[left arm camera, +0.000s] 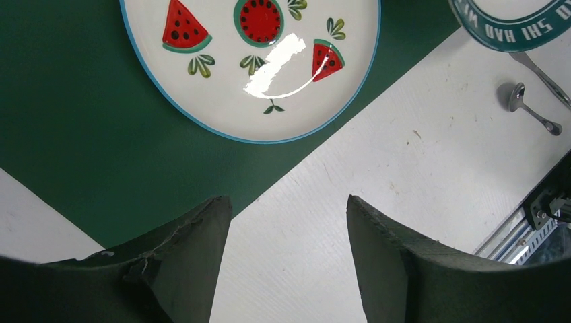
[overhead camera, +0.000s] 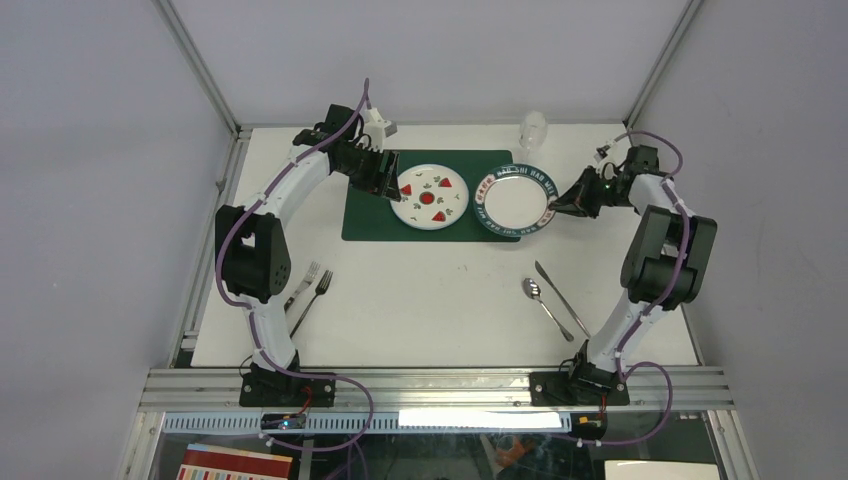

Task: Set the dinner table for one person
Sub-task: Pick up the plate from the napkin, then place the plate on the napkin.

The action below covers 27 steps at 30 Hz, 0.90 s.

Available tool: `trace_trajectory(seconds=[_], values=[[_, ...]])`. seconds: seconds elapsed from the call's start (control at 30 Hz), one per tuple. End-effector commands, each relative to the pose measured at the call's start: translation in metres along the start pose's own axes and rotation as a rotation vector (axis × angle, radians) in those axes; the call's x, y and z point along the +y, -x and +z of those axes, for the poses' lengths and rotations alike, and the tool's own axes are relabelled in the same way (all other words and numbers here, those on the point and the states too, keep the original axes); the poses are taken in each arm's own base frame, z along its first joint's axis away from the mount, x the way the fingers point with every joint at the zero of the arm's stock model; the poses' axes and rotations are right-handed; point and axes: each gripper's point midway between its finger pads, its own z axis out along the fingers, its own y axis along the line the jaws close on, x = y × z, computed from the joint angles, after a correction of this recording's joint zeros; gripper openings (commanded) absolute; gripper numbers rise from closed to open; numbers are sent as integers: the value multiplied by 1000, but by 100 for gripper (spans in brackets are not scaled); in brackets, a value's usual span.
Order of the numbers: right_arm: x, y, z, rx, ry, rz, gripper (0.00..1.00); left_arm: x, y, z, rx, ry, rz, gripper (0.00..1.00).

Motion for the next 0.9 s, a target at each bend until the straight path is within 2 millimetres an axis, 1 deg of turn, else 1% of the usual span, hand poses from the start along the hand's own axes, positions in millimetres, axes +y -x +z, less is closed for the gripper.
trace_trajectory(seconds=[0.0, 0.1, 0.2, 0.33, 0.5, 0.73, 0.87], values=[[59, 9, -31, -68, 112, -108, 0, -14, 20, -17, -75, -10, 53, 66], [70, 10, -30, -57, 137, -103, 0, -15, 21, -21, -83, -4, 59, 65], [79, 10, -20, -35, 150, -106, 0, -16, 25, -26, -97, 4, 66, 65], [90, 5, 0, -7, 149, -127, 0, -17, 26, -33, -112, 19, 78, 65], [101, 3, 29, 35, 127, -157, 0, -16, 24, -36, -121, 35, 82, 65], [113, 13, 65, 52, 106, -182, 0, -15, 23, -35, -119, 40, 84, 65], [113, 15, 88, 61, 89, -190, 0, -13, 22, -33, -114, 39, 83, 65]])
